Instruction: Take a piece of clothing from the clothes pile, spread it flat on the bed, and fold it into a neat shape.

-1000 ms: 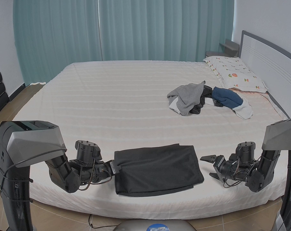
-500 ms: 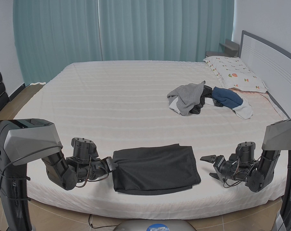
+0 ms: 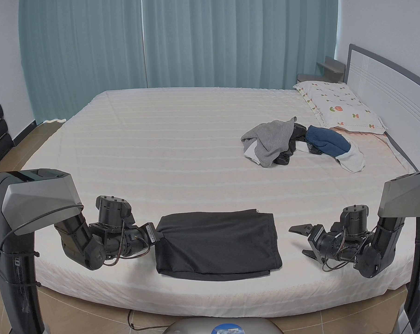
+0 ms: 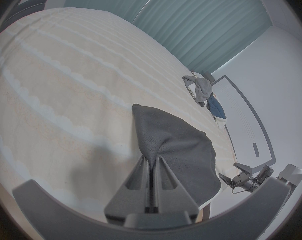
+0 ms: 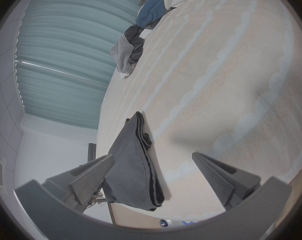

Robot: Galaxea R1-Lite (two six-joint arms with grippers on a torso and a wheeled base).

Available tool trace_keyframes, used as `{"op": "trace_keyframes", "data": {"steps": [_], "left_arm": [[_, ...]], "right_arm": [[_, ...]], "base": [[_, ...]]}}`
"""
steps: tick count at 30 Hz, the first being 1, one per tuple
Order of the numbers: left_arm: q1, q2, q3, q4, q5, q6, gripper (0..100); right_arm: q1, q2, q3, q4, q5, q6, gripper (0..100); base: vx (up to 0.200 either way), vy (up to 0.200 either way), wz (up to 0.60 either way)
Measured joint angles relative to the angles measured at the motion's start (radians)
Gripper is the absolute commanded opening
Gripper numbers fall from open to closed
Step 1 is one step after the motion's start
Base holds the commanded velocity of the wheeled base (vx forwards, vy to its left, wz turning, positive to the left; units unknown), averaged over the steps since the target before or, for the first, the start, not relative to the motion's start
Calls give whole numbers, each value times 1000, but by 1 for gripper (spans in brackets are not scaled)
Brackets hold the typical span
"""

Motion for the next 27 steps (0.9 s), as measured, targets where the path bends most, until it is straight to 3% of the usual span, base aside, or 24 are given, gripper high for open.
{"op": "trace_keyframes", "data": {"steps": [4, 27], "left_arm": [[24, -15, -5, 30, -29, 1, 0], [63, -19, -35, 143, -21, 2, 0]], "right_arm": [[1, 0, 1, 0, 0, 0, 100], [2, 1, 6, -1, -1, -1, 100]], "base": [[0, 0, 0], [0, 0, 0]]}}
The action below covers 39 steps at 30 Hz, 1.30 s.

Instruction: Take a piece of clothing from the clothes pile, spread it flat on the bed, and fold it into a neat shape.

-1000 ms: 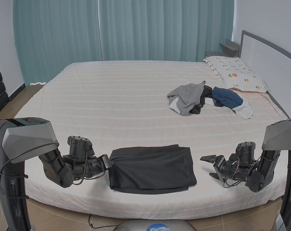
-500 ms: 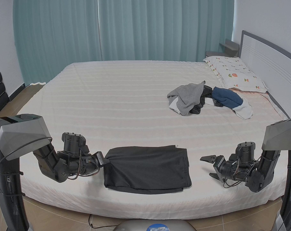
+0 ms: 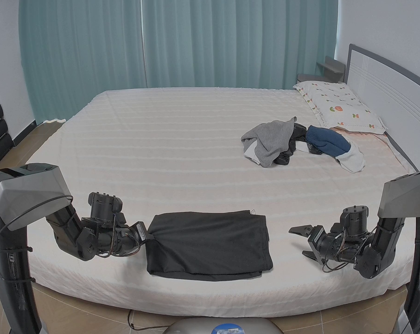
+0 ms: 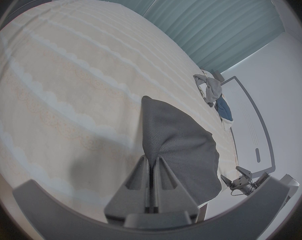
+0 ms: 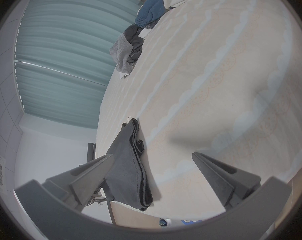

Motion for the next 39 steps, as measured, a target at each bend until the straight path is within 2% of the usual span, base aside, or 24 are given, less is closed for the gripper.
{"op": "trace_keyframes", "data": {"steps": [4, 39], "left_arm": [[0, 0, 4, -3, 3, 1, 0], [3, -39, 48, -1, 4, -3, 0]], "right_arm": [[1, 0, 0, 0, 0, 0, 100], [1, 2, 0, -1, -1, 0, 100]], "base": [[0, 0, 0], [0, 200, 0]]}}
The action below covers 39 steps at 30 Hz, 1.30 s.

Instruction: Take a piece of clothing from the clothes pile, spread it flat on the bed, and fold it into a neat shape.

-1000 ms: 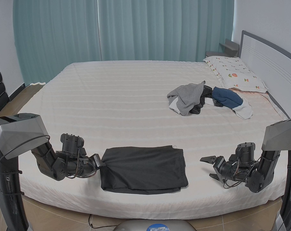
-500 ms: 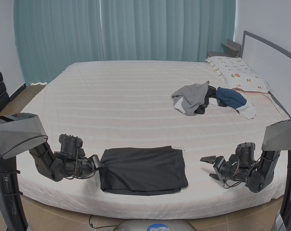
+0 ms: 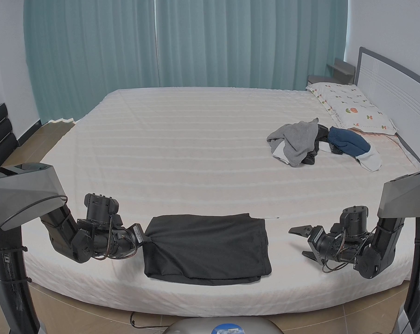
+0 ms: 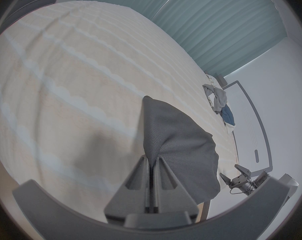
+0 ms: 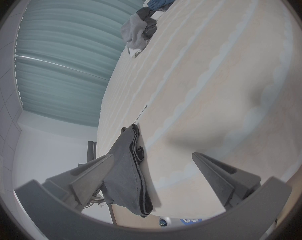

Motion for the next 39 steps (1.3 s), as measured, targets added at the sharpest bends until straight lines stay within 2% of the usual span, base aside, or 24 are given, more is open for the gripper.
{"op": "trace_keyframes", "data": {"steps": [28, 39], "left_arm": [[-2, 4, -7, 0, 2, 1, 0], [-32, 4, 14, 1, 13, 3, 0]], "right_arm": [[0, 0, 1, 0, 0, 0, 100], [1, 0, 1, -1, -1, -1, 100]], "base": [[0, 200, 0], [0, 0, 0]]}}
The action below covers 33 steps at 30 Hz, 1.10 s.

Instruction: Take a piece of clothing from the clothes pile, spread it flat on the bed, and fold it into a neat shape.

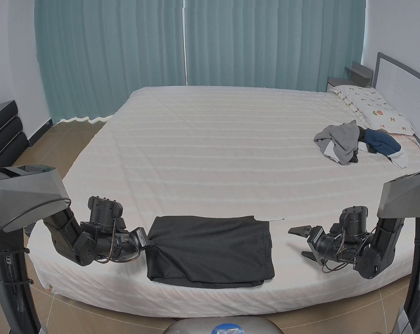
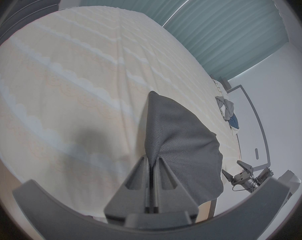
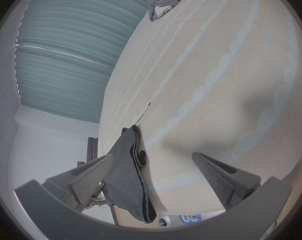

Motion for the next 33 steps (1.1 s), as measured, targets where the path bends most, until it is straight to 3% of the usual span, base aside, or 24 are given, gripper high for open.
{"op": "trace_keyframes", "data": {"steps": [4, 5, 21, 33], "left_arm": [[-5, 0, 6, 0, 0, 0, 0], [-5, -1, 6, 0, 1, 0, 100], [-8, -6, 15, -1, 0, -4, 100], [-6, -7, -2, -3, 0, -81, 100]], "right_arm": [[0, 0, 0, 0, 0, 0, 100], [0, 0, 0, 0, 0, 0, 100], [0, 0, 0, 0, 0, 0, 100], [7, 2, -3, 0, -4, -1, 100]], "base": [[0, 0, 0], [0, 0, 0], [0, 0, 0], [0, 0, 0]]}}
